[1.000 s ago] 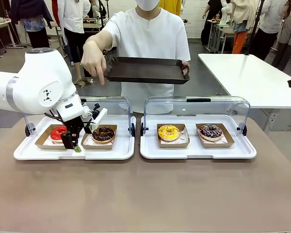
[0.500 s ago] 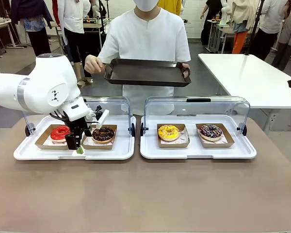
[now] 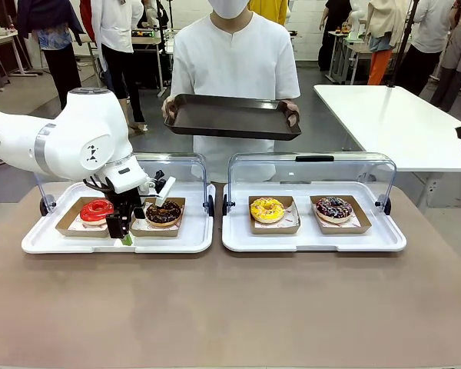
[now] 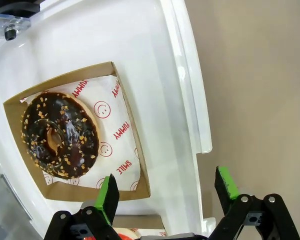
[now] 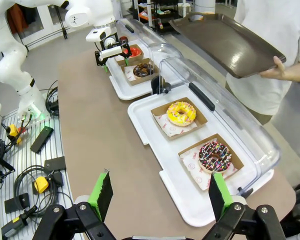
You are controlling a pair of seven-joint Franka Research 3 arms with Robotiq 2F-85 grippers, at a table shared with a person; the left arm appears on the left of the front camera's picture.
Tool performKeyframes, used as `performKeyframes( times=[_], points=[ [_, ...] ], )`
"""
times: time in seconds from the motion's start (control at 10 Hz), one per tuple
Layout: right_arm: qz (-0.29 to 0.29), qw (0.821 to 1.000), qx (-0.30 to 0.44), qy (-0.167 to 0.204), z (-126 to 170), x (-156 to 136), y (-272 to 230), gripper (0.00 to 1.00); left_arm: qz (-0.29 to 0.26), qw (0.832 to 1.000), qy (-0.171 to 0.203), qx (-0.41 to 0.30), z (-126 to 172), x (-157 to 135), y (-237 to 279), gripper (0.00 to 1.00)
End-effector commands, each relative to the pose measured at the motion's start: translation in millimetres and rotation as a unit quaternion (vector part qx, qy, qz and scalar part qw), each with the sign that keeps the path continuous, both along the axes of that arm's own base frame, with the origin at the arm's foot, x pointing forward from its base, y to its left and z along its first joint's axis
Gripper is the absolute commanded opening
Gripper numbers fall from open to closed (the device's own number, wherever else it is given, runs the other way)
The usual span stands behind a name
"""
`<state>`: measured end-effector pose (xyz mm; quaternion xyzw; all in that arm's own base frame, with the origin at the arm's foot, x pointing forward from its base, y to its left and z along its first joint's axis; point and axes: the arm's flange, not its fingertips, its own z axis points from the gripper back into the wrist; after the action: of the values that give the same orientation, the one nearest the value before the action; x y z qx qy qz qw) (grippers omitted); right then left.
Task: Provide the desired donut to the person.
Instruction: Pick up and lift the Paper togo box containing the Donut pointed at by the person.
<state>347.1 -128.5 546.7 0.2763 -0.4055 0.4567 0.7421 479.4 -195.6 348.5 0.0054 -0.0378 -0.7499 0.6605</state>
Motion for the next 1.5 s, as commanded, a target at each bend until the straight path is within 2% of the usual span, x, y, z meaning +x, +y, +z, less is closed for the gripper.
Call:
performKeyframes(
  times=[0.0,1.0,1.1,1.2,1.3,1.4],
  points=[
    [0.003,1.0,0.009,-0.006,0,1,0,1.0,0.012,1.0,0.002,0.016,-3,6,-2,1.0],
    [0.003,1.0,0.009,-0.006,0,1,0,1.0,0.028,0.999,0.01,0.02,-20,21,3,1.0],
    [0.003,1.0,0.009,-0.006,0,1,0,1.0,0.026,1.0,0.007,0.015,-20,22,3,0.86],
    [0.003,1.0,0.009,-0.006,0,1,0,1.0,0.023,1.0,0.004,0.01,-19,22,4,0.62],
    [0.003,1.0,0.009,-0.006,0,1,0,1.0,0.024,1.0,0.001,0.007,-17,22,4,0.27],
    [0.003,1.0,0.009,-0.006,0,1,0,1.0,0.025,1.0,-0.001,0.007,-15,22,5,0.04]
  ],
)
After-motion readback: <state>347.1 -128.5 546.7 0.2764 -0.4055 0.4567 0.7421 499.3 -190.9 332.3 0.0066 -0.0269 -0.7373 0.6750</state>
